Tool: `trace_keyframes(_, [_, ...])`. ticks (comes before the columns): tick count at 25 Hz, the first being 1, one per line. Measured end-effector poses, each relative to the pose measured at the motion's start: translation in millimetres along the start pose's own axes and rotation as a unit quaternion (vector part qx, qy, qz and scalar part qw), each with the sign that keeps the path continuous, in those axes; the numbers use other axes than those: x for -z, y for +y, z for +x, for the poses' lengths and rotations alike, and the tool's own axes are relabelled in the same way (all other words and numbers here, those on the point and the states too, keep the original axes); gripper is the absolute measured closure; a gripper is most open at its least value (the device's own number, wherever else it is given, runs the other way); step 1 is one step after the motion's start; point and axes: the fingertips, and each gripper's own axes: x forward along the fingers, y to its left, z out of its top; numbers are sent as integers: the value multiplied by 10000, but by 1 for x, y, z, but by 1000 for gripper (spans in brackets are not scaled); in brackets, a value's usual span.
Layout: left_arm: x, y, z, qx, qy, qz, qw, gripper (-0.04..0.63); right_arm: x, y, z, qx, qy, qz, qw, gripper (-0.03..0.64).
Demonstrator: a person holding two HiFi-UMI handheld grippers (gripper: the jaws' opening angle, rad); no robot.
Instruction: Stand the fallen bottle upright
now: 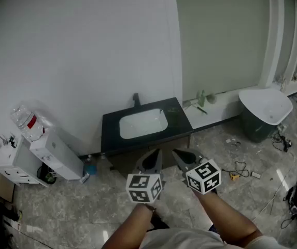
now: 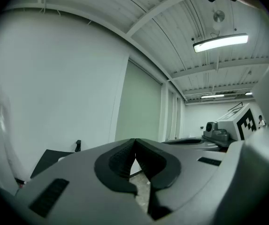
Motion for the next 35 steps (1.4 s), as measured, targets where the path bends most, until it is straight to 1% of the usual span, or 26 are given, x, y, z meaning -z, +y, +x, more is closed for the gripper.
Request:
trace_keyframes(10, [2, 13, 11, 39, 39, -31, 10000, 588, 1, -6, 15, -1, -6, 4, 10000, 615])
trace_keyframes(16, [9, 30, 31, 134, 102, -102, 9998, 588, 4, -18, 39, -72, -46, 104, 9999, 614])
trace_keyframes(22, [7, 83, 59, 180, 120, -235, 9995, 588, 13, -33, 91, -160, 257, 55, 9995, 614])
trace_keyframes(26, [5, 127, 80, 357, 216, -291, 9987, 588, 17, -47, 135, 14, 389, 101, 9992, 608])
trace_keyframes(31, [-5, 177, 102, 595, 325, -200, 9975, 588, 17, -64, 189, 220, 494, 159, 9984, 592])
trace_keyframes(35, [-7, 209, 127, 617, 393, -249, 9970, 588, 18, -81, 220, 282, 538, 232, 9979, 589])
